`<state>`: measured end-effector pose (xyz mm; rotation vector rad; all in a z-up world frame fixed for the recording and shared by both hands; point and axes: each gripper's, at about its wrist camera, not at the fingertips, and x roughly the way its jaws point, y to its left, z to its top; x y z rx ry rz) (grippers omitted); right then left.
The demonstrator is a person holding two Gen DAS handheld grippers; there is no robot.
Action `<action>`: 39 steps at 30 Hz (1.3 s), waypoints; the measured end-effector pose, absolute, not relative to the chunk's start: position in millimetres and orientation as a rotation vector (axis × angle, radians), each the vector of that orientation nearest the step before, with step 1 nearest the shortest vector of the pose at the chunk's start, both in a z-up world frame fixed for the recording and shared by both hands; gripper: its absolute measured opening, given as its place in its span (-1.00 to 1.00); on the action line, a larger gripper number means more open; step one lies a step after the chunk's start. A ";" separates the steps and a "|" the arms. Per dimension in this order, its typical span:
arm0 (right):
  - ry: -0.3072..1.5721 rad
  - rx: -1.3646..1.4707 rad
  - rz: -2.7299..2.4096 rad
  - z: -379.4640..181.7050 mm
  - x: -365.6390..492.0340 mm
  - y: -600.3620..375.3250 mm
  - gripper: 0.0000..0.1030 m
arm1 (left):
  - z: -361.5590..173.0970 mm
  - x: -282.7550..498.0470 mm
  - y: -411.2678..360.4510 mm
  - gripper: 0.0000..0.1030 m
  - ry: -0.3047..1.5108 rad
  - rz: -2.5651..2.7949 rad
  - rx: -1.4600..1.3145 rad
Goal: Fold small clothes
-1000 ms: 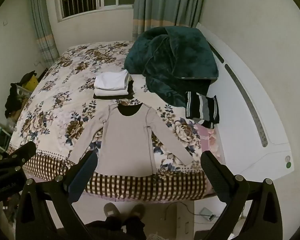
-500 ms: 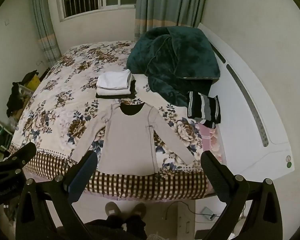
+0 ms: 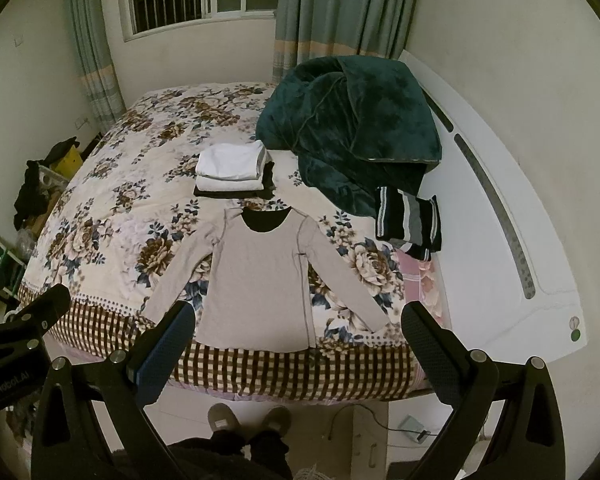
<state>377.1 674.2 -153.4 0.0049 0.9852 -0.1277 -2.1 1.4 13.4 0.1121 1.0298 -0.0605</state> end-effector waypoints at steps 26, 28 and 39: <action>0.969 -0.011 -0.127 -137.3 388.0 675.5 1.00 | 25.4 7.1 0.1 0.99 1.008 -0.064 0.092; 0.968 -0.012 -0.127 -139.1 385.4 676.7 1.00 | 25.7 6.8 0.5 0.99 1.005 -0.064 0.092; 0.959 -0.008 -0.121 -132.9 390.1 674.8 1.00 | 27.1 8.0 2.7 0.99 1.000 -0.065 0.090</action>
